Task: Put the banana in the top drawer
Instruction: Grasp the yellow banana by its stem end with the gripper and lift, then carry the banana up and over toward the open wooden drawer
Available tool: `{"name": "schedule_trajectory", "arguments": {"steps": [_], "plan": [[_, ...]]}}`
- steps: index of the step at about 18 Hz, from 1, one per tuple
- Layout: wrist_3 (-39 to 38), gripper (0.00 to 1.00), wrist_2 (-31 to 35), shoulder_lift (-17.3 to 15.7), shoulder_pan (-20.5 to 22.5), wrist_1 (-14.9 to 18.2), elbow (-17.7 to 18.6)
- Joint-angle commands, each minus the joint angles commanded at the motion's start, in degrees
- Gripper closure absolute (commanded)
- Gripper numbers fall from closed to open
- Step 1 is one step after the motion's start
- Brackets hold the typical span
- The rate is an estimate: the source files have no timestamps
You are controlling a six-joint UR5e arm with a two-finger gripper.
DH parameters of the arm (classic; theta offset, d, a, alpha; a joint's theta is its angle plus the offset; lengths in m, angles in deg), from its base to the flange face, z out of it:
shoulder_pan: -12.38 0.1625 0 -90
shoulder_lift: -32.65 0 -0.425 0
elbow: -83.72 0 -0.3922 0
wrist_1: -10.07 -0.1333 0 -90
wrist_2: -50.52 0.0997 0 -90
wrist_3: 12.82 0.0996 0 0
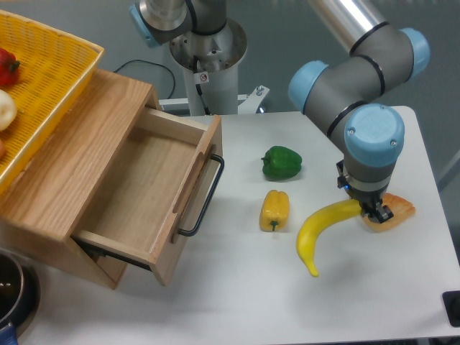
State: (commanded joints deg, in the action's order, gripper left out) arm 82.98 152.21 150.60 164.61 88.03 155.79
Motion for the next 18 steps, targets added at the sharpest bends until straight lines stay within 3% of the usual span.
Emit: {"name": "schedule_trajectory", "arguments": {"steps": [7,13,18], "plan": [[-0.97,0.70,0.09,-2.19,0.70,2.54,1.05],[-9.39,0.70,0.09,-7.55,0.70,11.06,2.11],[-12.39,0.69,-0.62,-12.73,0.26,13.79,5.89]]}}
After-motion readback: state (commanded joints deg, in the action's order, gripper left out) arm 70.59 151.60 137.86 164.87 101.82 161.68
